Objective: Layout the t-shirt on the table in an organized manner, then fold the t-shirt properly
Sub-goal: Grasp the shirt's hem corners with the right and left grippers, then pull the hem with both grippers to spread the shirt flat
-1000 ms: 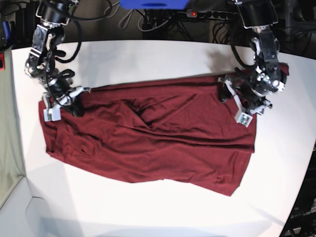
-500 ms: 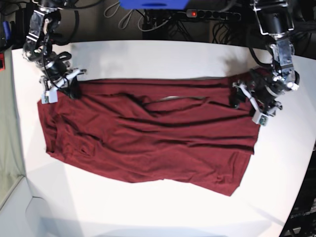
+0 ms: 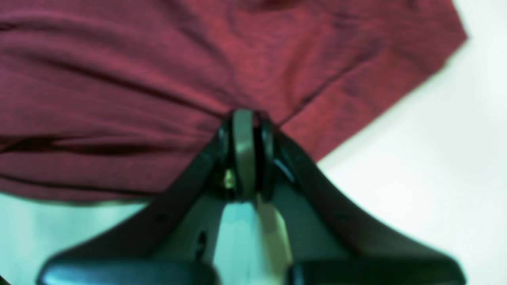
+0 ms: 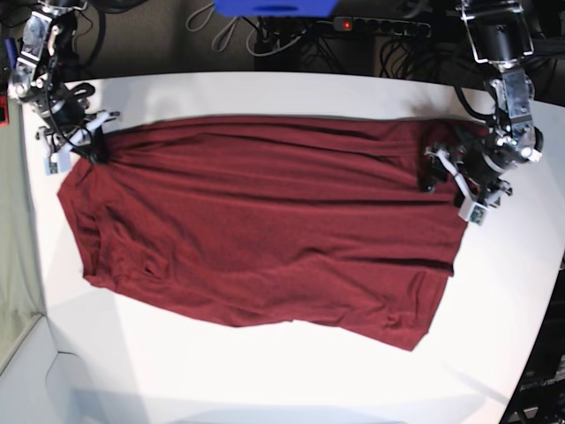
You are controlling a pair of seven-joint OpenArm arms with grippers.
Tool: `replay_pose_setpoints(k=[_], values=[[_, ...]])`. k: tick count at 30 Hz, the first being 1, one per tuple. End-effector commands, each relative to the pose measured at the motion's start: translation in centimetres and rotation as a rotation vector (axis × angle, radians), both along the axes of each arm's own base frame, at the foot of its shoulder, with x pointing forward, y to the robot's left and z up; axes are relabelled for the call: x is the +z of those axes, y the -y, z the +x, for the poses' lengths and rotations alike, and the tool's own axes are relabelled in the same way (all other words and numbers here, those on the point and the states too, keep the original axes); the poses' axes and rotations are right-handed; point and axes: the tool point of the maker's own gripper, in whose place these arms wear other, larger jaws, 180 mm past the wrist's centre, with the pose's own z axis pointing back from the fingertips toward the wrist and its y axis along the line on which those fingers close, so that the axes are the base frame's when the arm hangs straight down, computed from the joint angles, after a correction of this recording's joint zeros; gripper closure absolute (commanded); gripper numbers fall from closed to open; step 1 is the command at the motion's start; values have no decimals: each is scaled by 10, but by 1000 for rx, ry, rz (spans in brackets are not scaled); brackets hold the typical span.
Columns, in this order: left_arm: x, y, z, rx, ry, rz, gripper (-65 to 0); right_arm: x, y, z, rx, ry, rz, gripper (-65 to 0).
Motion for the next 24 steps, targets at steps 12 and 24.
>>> replay_pose_setpoints(k=[12, 24], values=[[18, -45, -21, 30, -43, 201, -439, 36, 32, 5, -51, 84, -77, -15], [9, -51, -52, 62, -78, 201, -439, 82, -23, 35, 36, 243, -62, -17]])
